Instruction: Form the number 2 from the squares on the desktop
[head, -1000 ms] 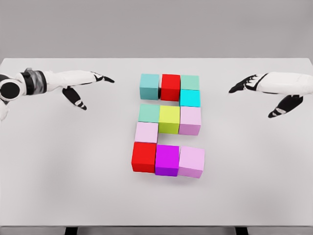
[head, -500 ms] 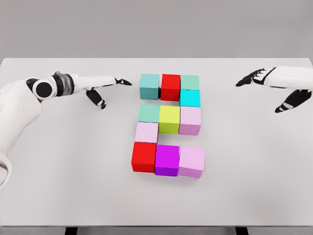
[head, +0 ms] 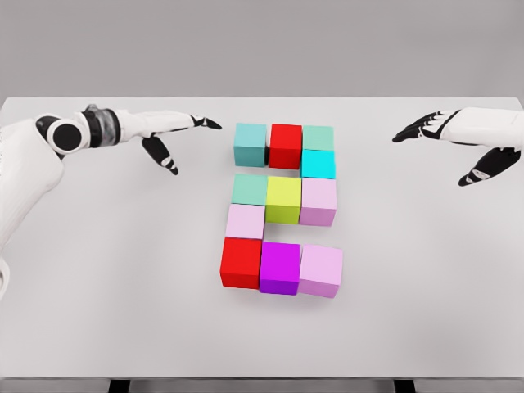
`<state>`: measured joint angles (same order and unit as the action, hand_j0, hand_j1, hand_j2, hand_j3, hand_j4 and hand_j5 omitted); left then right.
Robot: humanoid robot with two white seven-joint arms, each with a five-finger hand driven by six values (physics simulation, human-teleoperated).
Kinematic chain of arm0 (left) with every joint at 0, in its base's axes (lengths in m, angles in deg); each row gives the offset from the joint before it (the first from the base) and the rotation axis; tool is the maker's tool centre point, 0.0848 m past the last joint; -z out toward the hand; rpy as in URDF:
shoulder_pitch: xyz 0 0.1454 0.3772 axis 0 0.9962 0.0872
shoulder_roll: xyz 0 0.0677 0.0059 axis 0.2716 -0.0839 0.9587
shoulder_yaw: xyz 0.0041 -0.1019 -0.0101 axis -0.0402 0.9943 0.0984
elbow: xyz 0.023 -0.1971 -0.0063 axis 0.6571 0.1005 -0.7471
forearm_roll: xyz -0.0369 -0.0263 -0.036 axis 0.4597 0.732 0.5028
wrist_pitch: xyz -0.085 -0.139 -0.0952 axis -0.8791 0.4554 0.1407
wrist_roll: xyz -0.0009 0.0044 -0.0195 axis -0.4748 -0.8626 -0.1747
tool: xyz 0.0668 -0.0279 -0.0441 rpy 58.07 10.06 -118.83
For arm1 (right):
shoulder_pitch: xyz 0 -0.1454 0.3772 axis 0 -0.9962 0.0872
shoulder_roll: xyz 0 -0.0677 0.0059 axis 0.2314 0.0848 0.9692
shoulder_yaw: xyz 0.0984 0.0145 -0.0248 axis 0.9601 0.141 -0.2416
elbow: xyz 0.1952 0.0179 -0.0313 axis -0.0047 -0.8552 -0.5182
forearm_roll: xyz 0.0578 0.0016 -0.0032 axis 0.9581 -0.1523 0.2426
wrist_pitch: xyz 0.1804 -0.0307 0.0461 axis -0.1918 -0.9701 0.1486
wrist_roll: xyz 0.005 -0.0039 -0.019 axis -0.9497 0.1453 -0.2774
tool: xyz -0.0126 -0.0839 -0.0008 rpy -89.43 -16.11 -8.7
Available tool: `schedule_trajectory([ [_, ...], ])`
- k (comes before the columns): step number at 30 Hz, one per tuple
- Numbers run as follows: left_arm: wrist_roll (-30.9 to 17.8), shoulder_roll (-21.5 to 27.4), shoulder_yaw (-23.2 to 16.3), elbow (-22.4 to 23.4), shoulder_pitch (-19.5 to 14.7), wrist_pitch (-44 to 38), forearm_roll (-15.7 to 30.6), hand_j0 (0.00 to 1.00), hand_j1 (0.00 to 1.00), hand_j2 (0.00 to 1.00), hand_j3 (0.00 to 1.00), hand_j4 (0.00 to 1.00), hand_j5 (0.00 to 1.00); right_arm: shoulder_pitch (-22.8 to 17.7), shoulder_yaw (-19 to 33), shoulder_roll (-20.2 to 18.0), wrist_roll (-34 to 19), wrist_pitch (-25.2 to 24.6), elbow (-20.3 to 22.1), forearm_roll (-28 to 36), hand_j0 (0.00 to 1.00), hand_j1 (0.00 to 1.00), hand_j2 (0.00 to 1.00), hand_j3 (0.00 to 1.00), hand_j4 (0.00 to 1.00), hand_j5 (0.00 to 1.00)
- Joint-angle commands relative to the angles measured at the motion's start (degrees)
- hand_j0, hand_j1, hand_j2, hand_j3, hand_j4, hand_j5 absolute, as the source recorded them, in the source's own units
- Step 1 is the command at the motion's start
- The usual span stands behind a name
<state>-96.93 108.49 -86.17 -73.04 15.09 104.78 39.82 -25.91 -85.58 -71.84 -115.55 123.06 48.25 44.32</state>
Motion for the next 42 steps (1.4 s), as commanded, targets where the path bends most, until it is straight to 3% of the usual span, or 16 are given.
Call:
schedule_trajectory([
  [1,-0.21,-0.23,-0.02,-1.08,0.00,-0.14,0.24,1.00,1.00,1.00,1.00,1.00,1.00,0.00,0.06,-0.04,0.02,-0.15,-0.01,0.38,1.00,1.00,1.00,1.00,1.00,1.00],
  [42,-0.21,-0.41,-1.69,-2.40,0.79,-0.14,0.24,1.00,1.00,1.00,1.00,1.00,1.00,0.26,2.52,0.14,0.02,-0.15,1.31,0.47,1.00,1.00,1.00,1.00,1.00,1.00],
])
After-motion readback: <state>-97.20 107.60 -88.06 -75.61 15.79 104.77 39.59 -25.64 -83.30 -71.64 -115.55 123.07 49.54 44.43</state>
